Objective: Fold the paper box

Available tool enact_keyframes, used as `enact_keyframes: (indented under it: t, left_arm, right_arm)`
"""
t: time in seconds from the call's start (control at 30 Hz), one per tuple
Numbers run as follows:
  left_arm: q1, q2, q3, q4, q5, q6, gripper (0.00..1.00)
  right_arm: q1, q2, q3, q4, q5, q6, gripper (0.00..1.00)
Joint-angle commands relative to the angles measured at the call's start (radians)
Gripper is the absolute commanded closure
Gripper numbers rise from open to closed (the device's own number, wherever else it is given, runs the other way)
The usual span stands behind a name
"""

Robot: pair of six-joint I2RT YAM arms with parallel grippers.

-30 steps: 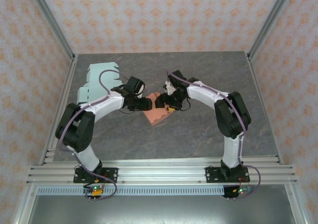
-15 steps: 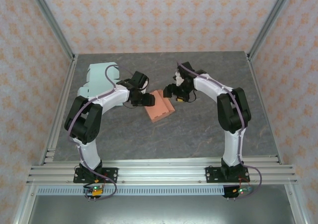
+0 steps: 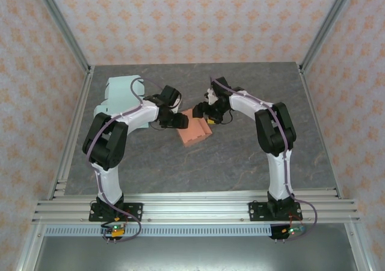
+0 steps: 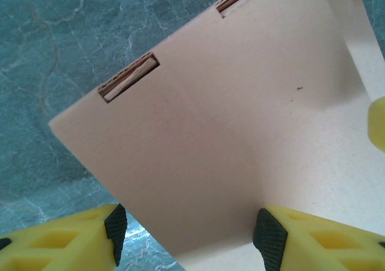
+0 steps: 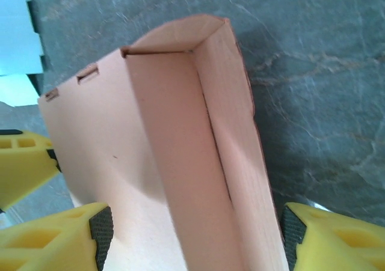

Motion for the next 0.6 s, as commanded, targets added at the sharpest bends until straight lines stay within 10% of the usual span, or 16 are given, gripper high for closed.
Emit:
enact_keyframes:
  t: [0.0, 0.57]
  left_arm:
    - [0.007, 0.047, 0.024, -0.037, 0.013, 0.016, 0.37]
    - [0.012, 0.083, 0.055, -0.026, 0.030, 0.020, 0.37]
  right_arm:
    - [0.018, 0.011, 0.024, 0.094, -0.083, 0.054, 0.26]
    - [0.057, -0.096, -0.047, 0.089, 0.043, 0.033, 0.25]
